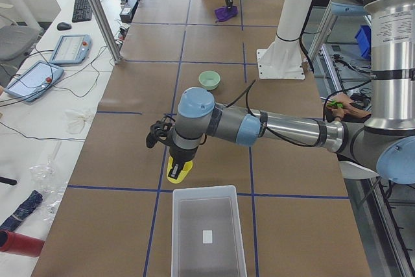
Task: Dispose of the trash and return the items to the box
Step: 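Lift the cloth toward the pink bin while left gripper holds cup over clear bin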
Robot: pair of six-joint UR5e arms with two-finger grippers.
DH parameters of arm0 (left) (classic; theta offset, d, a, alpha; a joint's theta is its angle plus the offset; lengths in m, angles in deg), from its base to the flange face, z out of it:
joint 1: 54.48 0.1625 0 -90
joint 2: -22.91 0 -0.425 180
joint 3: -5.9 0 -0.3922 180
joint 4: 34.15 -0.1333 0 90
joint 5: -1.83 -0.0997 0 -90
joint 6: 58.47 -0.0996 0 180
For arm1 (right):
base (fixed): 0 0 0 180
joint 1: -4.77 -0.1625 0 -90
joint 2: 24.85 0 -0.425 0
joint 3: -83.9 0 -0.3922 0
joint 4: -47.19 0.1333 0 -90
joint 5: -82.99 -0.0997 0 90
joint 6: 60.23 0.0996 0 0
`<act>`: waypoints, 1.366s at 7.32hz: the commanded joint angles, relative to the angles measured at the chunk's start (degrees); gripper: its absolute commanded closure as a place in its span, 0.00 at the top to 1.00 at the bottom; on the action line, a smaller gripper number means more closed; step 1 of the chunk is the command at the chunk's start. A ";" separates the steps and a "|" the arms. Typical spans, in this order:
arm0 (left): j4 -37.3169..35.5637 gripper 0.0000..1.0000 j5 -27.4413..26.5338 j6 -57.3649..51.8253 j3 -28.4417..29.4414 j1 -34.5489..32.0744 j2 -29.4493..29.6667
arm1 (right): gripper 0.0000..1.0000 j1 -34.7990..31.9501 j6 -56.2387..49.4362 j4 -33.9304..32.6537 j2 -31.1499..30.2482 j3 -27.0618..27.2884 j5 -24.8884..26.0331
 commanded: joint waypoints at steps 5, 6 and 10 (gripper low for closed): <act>2.08 0.00 0.61 -0.19 7.86 -0.13 -2.90 | 0.00 -20.32 -5.84 -4.25 0.27 2.95 -3.86; 6.62 0.00 0.79 -0.37 11.81 -0.13 -3.08 | 0.00 -24.19 -10.41 -4.34 0.36 2.95 -3.86; 12.63 0.00 9.82 -0.37 21.50 4.68 -3.08 | 0.00 -38.78 -31.85 -14.69 3.86 4.01 -3.77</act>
